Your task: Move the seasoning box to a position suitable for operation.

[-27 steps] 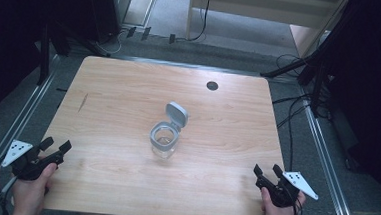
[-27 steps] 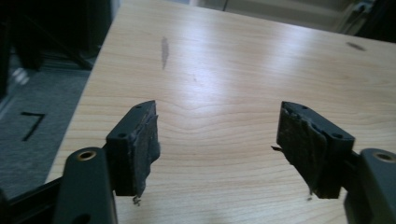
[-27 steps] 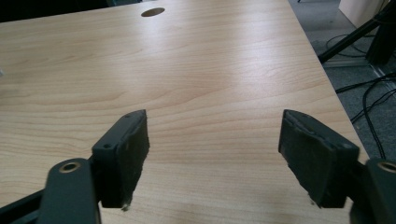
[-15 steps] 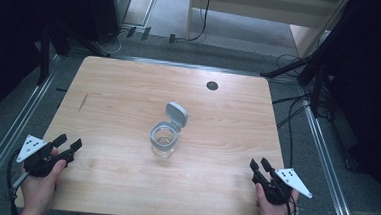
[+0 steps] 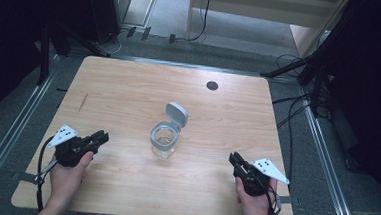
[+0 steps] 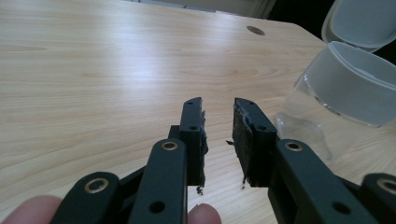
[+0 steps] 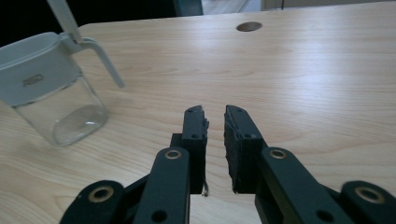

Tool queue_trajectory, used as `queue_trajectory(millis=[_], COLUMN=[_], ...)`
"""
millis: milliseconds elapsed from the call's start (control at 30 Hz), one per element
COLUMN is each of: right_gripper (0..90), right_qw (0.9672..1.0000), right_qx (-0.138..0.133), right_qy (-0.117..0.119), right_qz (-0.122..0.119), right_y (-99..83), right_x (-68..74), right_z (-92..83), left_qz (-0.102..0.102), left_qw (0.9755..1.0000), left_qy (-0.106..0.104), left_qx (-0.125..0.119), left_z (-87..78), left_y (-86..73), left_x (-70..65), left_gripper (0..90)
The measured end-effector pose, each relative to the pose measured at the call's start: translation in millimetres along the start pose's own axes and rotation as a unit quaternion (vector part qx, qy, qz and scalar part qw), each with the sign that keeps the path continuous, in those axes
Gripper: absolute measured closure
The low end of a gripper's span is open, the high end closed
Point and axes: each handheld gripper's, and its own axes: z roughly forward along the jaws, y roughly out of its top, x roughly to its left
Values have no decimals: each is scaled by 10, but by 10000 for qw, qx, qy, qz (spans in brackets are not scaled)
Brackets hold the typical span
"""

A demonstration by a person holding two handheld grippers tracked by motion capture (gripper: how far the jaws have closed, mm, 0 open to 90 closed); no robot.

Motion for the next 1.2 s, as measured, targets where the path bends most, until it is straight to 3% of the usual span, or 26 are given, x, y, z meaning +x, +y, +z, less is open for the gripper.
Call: queue_trajectory(millis=[167, 200, 300, 333, 633, 833, 933, 1000, 1100, 1200], right_gripper=[881, 900, 900, 900, 900, 900, 900, 900, 900, 900], right_qw=[9998, 9995, 9989, 9982, 9951, 9934, 9928, 9925, 9934, 9940], right_qx=[54, 91, 113, 119, 118, 331, 433, 553, 597, 598], right_qy=[163, 286, 439, 570, 964, 1083, 1107, 1041, 898, 837], right_qz=[-69, -108, -100, -131, -175, -180, -175, -312, -386, -377], right_y=[28, 42, 60, 82, 181, 177, 181, 195, 214, 230], right_x=[134, 222, 316, 421, 779, 965, 1008, 1064, 1051, 984], right_z=[88, 144, 199, 257, 517, 709, 772, 849, 892, 917], left_qz=[137, 240, 287, 343, 411, 565, 609, 647, 650, 717], left_qw=[9997, 9992, 9987, 9981, 9962, 9934, 9930, 9921, 9915, 9892], left_qy=[-156, -258, -366, -440, -644, -835, -832, -892, -958, -1116], left_qx=[119, 182, 209, 268, 414, 552, 575, 602, 597, 630], left_z=[164, 247, 326, 398, 633, 719, 717, 703, 671, 656], left_y=[54, 84, 109, 132, 221, 202, 186, 171, 153, 110], left_x=[-139, -218, -299, -367, -562, -676, -707, -749, -808, -901], left_gripper=[838, 848, 883, 900, 900, 900, 900, 900, 900, 900])
